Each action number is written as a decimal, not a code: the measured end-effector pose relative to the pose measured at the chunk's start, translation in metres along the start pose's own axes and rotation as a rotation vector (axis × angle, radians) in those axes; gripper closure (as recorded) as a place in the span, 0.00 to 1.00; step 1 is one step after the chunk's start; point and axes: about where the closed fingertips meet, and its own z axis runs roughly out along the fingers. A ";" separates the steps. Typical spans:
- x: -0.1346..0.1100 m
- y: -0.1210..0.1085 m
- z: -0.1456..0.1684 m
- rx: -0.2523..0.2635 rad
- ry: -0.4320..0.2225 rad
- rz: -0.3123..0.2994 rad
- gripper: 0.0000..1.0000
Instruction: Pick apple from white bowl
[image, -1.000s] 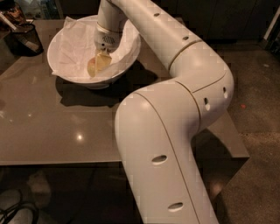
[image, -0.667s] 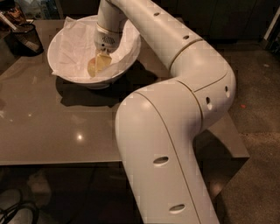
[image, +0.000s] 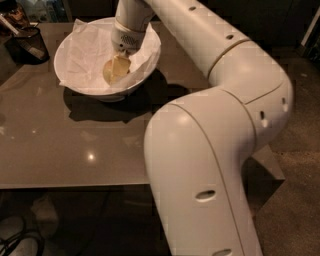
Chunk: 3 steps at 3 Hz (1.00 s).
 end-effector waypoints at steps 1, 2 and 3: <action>-0.006 0.016 -0.036 0.040 -0.028 0.008 1.00; -0.018 0.037 -0.071 0.079 -0.041 -0.008 1.00; -0.040 0.063 -0.104 0.121 -0.040 -0.061 1.00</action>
Offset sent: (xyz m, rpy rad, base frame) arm -0.0807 -0.0286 0.1218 0.0556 -0.1208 -0.0179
